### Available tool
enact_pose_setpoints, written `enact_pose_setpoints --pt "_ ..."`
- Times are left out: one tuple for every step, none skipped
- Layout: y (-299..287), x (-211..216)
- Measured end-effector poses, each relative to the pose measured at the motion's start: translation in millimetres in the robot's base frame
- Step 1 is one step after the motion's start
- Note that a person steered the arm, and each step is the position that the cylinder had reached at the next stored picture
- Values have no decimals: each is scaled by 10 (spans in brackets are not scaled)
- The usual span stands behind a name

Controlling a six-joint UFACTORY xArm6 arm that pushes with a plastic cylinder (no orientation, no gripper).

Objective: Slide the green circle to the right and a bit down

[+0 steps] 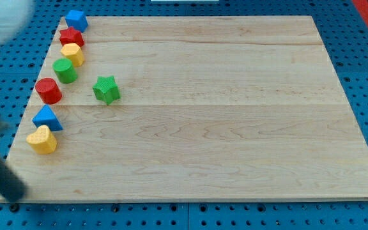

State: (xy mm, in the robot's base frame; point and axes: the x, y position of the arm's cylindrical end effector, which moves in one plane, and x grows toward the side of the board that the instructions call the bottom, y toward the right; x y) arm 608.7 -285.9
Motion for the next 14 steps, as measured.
enact_pose_setpoints --pt "-186 -180" --pt "-188 -922" --pt "-188 -1668" --pt "-145 -2063" --pt "78 -2351" --pt "708 -2411" --pt "1004 -2411" --pt "849 -2545" --pt "1362 -2668" --pt "2007 -2788" --pt "2055 -3037" --pt "2599 -2793" --pt "2807 -2611" --pt "2929 -2361"
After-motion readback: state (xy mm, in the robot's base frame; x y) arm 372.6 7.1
